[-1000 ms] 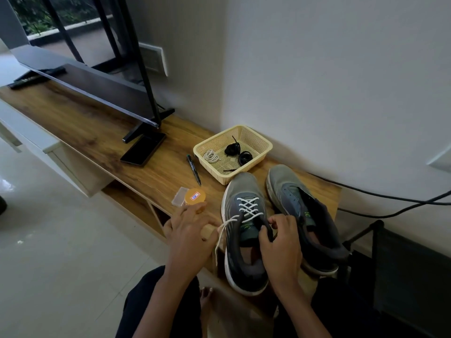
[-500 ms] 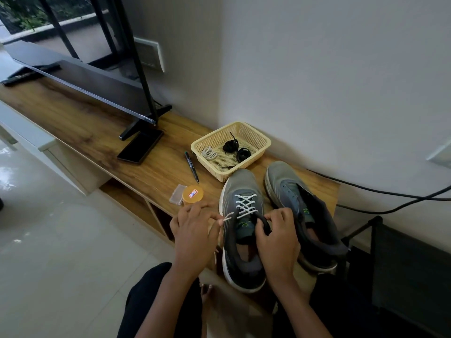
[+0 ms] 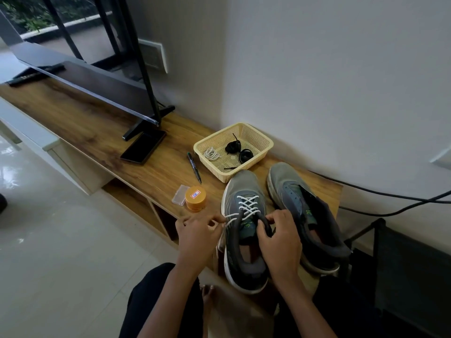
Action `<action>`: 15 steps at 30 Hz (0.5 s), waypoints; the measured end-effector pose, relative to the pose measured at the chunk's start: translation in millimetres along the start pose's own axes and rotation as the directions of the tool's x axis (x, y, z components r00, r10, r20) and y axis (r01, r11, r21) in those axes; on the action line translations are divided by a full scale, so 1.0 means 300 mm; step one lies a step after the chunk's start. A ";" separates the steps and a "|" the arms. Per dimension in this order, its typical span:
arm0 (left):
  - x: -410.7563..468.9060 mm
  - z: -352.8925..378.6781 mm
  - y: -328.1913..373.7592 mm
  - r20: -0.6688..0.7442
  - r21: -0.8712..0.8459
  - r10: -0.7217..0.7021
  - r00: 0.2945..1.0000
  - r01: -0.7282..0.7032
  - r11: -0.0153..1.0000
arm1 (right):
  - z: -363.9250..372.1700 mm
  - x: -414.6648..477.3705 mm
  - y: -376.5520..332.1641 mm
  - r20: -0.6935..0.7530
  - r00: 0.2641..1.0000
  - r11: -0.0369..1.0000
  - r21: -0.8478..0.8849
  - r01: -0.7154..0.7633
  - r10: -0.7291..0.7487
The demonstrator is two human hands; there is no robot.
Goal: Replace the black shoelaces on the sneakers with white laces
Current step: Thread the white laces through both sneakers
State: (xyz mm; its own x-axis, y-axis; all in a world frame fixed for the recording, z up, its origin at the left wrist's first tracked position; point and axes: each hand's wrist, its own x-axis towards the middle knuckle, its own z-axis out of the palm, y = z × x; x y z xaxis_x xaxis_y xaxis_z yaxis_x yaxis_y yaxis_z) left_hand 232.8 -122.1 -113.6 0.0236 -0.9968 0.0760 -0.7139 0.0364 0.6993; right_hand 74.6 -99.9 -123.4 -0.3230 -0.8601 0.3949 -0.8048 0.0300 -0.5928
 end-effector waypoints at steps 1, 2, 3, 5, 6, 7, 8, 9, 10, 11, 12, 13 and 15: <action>0.002 -0.005 -0.003 -0.022 -0.066 -0.063 0.998 0.062 0.996 | 0.001 -0.001 0.001 0.006 1.000 1.000 0.007 -0.007 0.007; 0.005 -0.014 -0.006 -0.023 -0.131 -0.113 0.993 0.109 0.985 | 0.001 0.000 0.001 0.011 1.000 1.000 0.015 -0.012 0.012; 0.005 -0.030 -0.008 -0.013 -0.180 -0.150 0.989 0.145 0.973 | 0.000 -0.001 0.001 0.014 1.000 1.000 0.021 -0.014 0.014; 0.005 -0.078 0.002 -0.020 -0.265 -0.189 0.982 0.177 0.948 | -0.001 0.001 -0.001 0.027 0.999 0.999 0.029 -0.026 0.026; 0.006 -0.109 0.013 -0.046 -0.317 -0.207 0.977 0.182 0.931 | -0.002 0.002 -0.001 0.041 0.998 0.999 0.031 -0.041 0.039; 0.007 -0.142 0.025 -0.083 -0.376 -0.219 0.972 0.173 0.910 | -0.001 0.004 -0.002 0.056 0.997 0.998 0.033 -0.053 0.051; 0.006 -0.176 0.042 -0.122 -0.441 -0.220 0.968 0.146 0.886 | -0.001 0.005 -0.001 0.068 0.996 0.998 0.032 -0.061 0.059; 0.004 -0.208 0.057 -0.161 -0.500 -0.212 0.964 0.106 0.860 | -0.001 0.005 0.000 0.076 0.995 0.998 0.030 -0.064 0.061; 0.001 -0.240 0.076 -0.203 -0.545 -0.203 0.958 0.062 0.836 | -0.003 0.004 0.002 0.078 0.995 0.998 0.027 -0.062 0.060; -0.003 -0.269 0.093 -0.246 -0.576 -0.194 0.950 0.018 0.818 | -0.004 0.004 0.003 0.076 0.995 0.998 0.026 -0.059 0.057; -0.010 -0.296 0.107 -0.287 -0.602 -0.189 0.939 -0.023 0.798 | -0.006 0.003 0.004 0.071 0.996 0.998 0.026 -0.057 0.055; -0.016 -0.319 0.119 -0.322 -0.632 -0.189 0.928 -0.063 0.772 | -0.008 0.003 0.005 0.066 0.996 0.998 0.027 -0.056 0.054; -0.028 -0.356 0.139 -0.356 -0.708 -0.196 0.914 -0.127 0.695 | -0.010 0.002 0.001 0.065 0.996 0.998 0.029 -0.058 0.056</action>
State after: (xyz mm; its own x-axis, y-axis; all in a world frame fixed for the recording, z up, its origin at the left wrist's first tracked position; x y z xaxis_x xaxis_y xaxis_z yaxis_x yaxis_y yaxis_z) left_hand 277.5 -104.7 -9.1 0.4101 -0.8930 0.1854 -0.0037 0.2016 0.9795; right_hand 72.6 -98.9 -121.4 -0.3349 -0.8883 0.3144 -0.7697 0.0654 -0.6351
